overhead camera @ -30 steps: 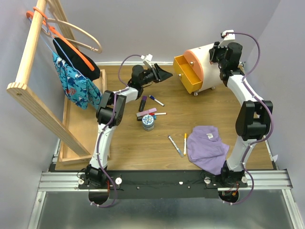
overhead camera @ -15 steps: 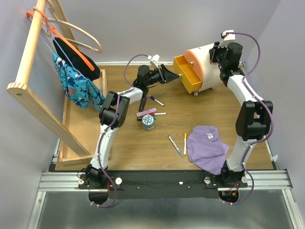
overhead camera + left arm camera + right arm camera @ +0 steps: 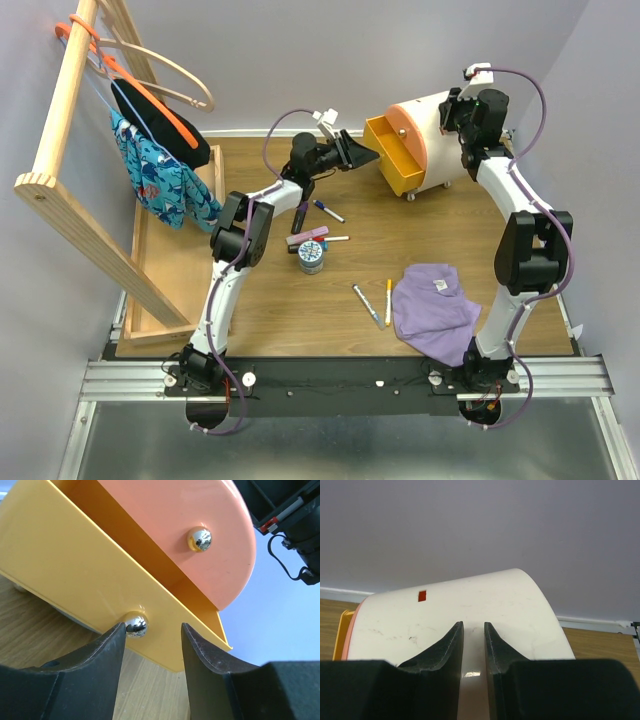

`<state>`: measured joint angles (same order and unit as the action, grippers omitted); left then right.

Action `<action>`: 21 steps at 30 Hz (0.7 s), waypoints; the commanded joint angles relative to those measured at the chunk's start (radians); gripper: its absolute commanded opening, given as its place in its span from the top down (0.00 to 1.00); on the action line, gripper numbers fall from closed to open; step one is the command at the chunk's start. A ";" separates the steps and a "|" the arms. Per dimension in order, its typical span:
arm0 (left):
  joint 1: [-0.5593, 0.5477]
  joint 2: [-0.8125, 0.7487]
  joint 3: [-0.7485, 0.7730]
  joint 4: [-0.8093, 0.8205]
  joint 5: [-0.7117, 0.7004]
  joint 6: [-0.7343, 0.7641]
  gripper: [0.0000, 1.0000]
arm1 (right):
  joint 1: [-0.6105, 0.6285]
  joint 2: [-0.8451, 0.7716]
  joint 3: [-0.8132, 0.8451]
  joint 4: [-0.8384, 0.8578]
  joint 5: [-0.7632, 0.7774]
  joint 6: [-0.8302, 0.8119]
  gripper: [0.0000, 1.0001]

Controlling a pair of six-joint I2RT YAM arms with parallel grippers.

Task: Sort the stationery into containers
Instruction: Open the drawer in the storage box.

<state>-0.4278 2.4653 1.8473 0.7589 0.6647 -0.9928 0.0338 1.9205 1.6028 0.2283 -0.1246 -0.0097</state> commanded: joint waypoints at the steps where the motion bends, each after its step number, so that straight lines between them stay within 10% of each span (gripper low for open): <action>1: -0.009 0.035 0.036 -0.026 -0.013 -0.003 0.44 | 0.008 0.052 -0.015 -0.090 -0.001 -0.012 0.69; 21: -0.019 0.066 0.079 -0.066 -0.037 -0.003 0.54 | 0.023 0.061 -0.010 -0.083 0.014 -0.027 0.69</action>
<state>-0.4343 2.5034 1.8927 0.7063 0.6544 -0.9958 0.0418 1.9259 1.6032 0.2394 -0.1238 -0.0196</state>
